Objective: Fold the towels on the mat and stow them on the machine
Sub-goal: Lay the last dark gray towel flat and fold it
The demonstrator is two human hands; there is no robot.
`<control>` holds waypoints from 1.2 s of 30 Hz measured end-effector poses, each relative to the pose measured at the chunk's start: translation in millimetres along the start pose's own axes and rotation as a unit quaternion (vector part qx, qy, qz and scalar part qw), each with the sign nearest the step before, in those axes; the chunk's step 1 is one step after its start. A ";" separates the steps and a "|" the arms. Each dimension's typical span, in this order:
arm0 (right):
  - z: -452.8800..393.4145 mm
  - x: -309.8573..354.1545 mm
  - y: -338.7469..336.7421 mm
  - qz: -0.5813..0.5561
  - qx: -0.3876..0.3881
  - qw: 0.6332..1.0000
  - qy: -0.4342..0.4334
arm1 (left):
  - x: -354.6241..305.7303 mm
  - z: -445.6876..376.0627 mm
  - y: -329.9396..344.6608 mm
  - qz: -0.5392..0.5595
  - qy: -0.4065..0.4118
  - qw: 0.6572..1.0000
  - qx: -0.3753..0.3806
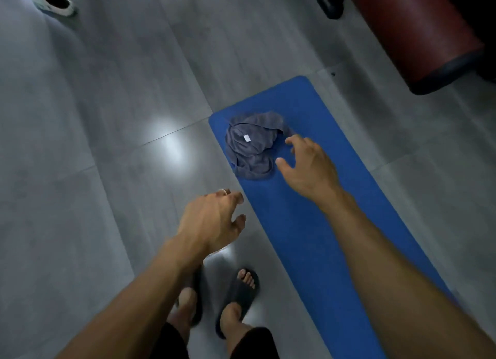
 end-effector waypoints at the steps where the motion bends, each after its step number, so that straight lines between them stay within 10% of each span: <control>1: -25.6 -10.9 6.7 -0.003 0.003 1.000 0.012 | 9.7 -28.3 0.6 -0.001 0.008 1.000 0.004; 21: -514.3 -219.6 194.4 0.121 0.043 0.991 0.036 | 182.9 -602.1 68.9 -0.127 0.049 0.986 -0.101; 30: -385.5 -298.2 149.1 -0.087 -0.086 0.989 0.082 | 83.4 -599.6 30.1 -0.078 0.245 0.950 -0.177; 36: -256.7 -374.4 138.5 -0.248 -0.126 0.938 0.205 | -37.8 -575.3 33.8 0.144 0.402 0.904 -0.026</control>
Point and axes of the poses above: each hand's wrist, its own z-axis away from the middle knuckle, its own y-axis out of the palm, x = y × z, the point moved 4 cm from there along -z, towards the middle knuckle, and after that the axes turned 15 degrees about x, right-handed, at the moved point
